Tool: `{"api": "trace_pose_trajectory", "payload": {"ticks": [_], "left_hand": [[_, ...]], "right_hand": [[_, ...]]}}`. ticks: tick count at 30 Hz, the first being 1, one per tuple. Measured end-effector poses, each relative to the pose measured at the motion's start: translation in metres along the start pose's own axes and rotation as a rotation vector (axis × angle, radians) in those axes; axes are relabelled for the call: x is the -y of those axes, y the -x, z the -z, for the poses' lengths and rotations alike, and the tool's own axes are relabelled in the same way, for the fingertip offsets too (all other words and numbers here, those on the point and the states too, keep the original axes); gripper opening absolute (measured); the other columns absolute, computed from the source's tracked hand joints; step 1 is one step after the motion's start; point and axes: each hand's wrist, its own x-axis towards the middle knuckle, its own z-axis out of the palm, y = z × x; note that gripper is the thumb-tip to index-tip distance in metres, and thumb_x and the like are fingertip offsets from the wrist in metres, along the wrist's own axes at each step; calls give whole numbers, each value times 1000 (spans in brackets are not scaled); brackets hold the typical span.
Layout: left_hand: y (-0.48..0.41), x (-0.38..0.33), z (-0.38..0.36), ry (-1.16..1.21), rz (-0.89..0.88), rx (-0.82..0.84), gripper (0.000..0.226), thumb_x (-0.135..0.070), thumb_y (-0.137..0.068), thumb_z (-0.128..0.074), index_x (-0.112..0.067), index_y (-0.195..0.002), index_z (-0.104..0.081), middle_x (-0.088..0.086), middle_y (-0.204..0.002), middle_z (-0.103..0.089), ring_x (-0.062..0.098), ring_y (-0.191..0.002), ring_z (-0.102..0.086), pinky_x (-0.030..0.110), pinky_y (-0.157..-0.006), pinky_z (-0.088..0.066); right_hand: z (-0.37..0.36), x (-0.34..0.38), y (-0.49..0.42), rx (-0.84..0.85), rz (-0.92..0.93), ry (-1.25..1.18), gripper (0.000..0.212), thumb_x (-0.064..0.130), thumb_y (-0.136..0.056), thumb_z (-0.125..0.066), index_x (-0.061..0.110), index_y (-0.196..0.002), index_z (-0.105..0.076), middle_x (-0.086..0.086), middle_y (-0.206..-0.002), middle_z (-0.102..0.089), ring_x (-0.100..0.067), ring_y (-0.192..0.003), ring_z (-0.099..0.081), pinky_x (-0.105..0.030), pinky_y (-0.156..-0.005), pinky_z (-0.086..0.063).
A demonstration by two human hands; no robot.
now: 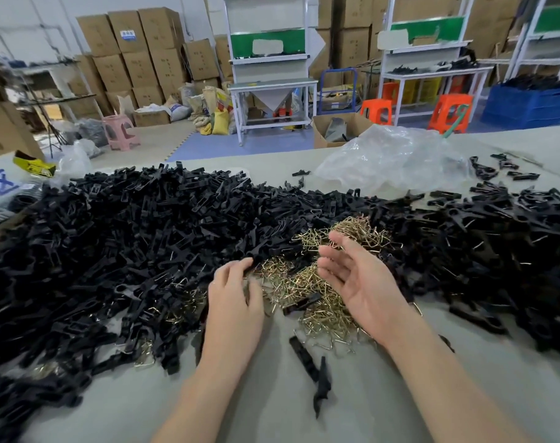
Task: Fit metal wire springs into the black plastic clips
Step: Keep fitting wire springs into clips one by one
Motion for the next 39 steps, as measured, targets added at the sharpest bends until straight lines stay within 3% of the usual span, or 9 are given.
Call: {"api": "trace_pose_trajectory", "payload": {"ticks": [3,7,15,18,25,28,32,35,39], "left_hand": [[-19,3,-9,-130,-17,4,48,-27,-103,-47,-23,-150,-39,4,-159,-28,24,-144,-24,28,-108,-29],[-51,6,-22,-378,-81,59,60,-34,-102,-47,-21,-157,-25,13,-166,-12,35,-152,-9,46,-124,-12],[-71,3,-24,-747,-207,28,43,-35,-105,-43,-17,-144,-43,5,-135,-53,30,-124,-45,38,-100,-41],[-53,2,-18,-573,-312,-99,27,-21,-97,-62,-5,-119,-60,9,-111,-63,33,-102,-56,43,-85,-51],[-26,-7,2,-75,-183,-197,22,-25,-102,-54,-16,-121,-59,-8,-119,-59,11,-127,-38,34,-103,-43],[-4,-13,14,75,-157,-216,19,-19,-99,-58,-31,-113,-59,-31,-113,-52,8,-129,-41,17,-101,-39],[19,-18,21,142,-135,-182,28,-26,-96,-59,-53,-102,-52,-46,-112,-44,6,-117,-52,16,-89,-43],[21,-22,18,120,-208,-116,30,-24,-95,-62,-52,-103,-54,-41,-117,-48,-2,-125,-45,11,-95,-39],[14,-17,12,74,-240,-73,24,-24,-96,-61,-44,-109,-58,-41,-119,-48,-8,-129,-40,1,-99,-28]], "right_hand": [[1,-1,1,14,13,4,26,19,-107,-48,11,-125,-64,-8,-90,-75,-16,-76,-72,-26,-69,-60],[1,-2,2,25,26,5,25,16,-107,-47,10,-122,-66,-10,-91,-75,-17,-75,-72,-26,-69,-60],[8,-4,0,43,32,-8,25,13,-106,-47,9,-121,-67,-12,-95,-74,-19,-78,-72,-28,-71,-60],[9,-3,0,48,36,-19,24,13,-105,-50,11,-119,-69,-12,-96,-74,-19,-78,-71,-28,-70,-59],[5,-5,5,99,103,139,24,9,-104,-50,13,-112,-72,-11,-95,-74,-20,-80,-69,-28,-73,-59],[2,-9,11,124,189,393,25,10,-104,-50,20,-113,-71,-5,-95,-76,-21,-87,-70,-28,-78,-58],[-8,-21,21,152,370,868,35,36,-104,-51,49,-136,-50,23,-116,-65,-3,-99,-66,-22,-80,-55],[-13,-29,28,257,516,1134,52,53,-102,-43,57,-150,-25,32,-135,-47,4,-116,-56,-22,-95,-49],[-11,-27,25,249,512,1159,45,57,-99,-47,56,-143,-41,30,-127,-61,11,-115,-56,-10,-97,-43]]}}
